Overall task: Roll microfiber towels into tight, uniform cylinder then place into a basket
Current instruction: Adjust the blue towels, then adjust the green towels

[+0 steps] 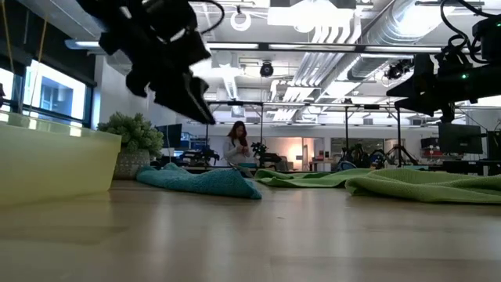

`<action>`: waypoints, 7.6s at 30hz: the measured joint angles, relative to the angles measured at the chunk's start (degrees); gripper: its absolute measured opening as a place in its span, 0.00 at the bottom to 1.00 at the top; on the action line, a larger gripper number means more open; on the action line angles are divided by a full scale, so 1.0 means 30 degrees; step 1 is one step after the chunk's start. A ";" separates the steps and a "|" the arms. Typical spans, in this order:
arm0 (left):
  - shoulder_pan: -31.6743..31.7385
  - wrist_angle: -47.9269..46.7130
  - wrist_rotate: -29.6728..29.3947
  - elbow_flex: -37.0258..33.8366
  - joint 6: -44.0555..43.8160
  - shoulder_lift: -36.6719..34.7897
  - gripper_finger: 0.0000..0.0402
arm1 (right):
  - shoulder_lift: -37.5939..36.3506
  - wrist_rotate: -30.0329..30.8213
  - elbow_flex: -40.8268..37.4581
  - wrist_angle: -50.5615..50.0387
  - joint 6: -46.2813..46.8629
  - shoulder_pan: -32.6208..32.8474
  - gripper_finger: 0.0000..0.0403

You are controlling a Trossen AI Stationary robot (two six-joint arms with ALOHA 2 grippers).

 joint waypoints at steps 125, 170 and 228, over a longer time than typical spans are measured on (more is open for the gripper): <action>-0.2381 -0.4356 -0.4175 0.9531 -0.9105 1.1627 0.42 | 1.8436 -0.3409 1.0484 -0.0769 -0.2130 0.9014 0.51; -0.2170 -0.4458 -0.3337 0.9472 -0.7866 1.1641 0.42 | 2.7851 0.8521 1.0455 -0.6443 0.4767 0.5430 0.51; -0.2184 -0.4322 -0.3905 0.9785 -0.6080 1.1320 0.42 | 2.7835 1.3609 1.3253 -1.6682 1.3553 1.4489 0.51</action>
